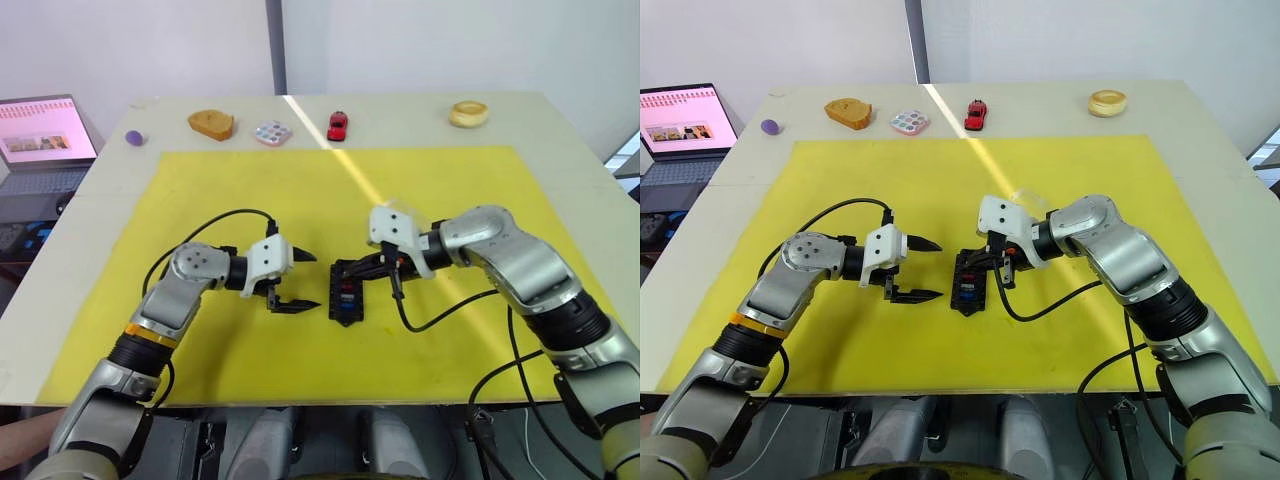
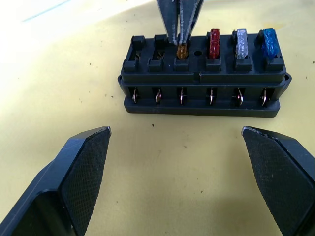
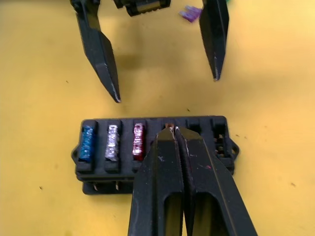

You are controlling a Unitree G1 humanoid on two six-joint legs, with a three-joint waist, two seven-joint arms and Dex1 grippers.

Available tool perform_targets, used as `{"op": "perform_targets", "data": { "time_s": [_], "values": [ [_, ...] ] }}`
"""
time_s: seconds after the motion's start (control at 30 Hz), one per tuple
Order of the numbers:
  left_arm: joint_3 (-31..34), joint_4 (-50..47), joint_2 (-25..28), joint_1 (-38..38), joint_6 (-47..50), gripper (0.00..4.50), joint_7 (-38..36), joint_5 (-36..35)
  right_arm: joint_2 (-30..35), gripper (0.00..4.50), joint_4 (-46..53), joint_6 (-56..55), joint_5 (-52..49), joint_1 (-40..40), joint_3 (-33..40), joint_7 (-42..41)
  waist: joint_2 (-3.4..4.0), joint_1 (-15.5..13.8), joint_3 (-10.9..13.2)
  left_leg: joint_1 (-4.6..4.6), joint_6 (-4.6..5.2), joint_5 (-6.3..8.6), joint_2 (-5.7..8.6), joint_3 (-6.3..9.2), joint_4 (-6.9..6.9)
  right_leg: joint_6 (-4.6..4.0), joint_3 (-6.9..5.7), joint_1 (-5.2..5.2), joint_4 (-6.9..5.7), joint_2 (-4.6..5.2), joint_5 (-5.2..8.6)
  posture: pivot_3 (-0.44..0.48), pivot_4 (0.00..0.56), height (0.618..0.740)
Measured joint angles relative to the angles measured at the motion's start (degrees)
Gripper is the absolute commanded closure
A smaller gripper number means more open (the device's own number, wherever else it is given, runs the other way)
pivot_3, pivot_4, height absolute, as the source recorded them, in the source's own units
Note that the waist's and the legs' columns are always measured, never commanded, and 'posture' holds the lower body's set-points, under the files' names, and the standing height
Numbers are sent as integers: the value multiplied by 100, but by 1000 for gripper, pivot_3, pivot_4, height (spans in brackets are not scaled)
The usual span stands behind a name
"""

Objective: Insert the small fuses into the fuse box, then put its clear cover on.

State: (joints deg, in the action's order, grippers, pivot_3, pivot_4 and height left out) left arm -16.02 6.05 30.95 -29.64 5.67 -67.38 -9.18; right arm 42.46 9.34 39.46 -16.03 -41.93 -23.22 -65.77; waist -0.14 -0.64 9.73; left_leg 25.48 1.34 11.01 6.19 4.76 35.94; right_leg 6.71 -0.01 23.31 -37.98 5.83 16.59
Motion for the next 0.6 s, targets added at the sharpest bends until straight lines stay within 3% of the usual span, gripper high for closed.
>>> {"op": "perform_targets", "data": {
  "time_s": [0.33,0.47,0.6],
  "values": [
    [3,-27,1,5,8,0,21,-5,-65,4463,-20,-409,345,47,-54,-112,-1,-1,-2,-10,0,0,0,2,0,0,-1,0,1,0,0,0,150,740],
    [235,-373,-123,14,352,0,110,-385,-591,4463,-52,-63,-164,65,484,95,-1,4,1,3,-1,-1,-1,3,-1,0,0,0,-3,-1,0,0,150,740],
    [528,-924,-4,-10,968,0,160,-831,-559,4463,406,-92,-573,111,1197,197,-2,-5,2,3,-1,0,1,5,2,0,-1,-5,0,-1,0,0,150,740]
  ]
}}
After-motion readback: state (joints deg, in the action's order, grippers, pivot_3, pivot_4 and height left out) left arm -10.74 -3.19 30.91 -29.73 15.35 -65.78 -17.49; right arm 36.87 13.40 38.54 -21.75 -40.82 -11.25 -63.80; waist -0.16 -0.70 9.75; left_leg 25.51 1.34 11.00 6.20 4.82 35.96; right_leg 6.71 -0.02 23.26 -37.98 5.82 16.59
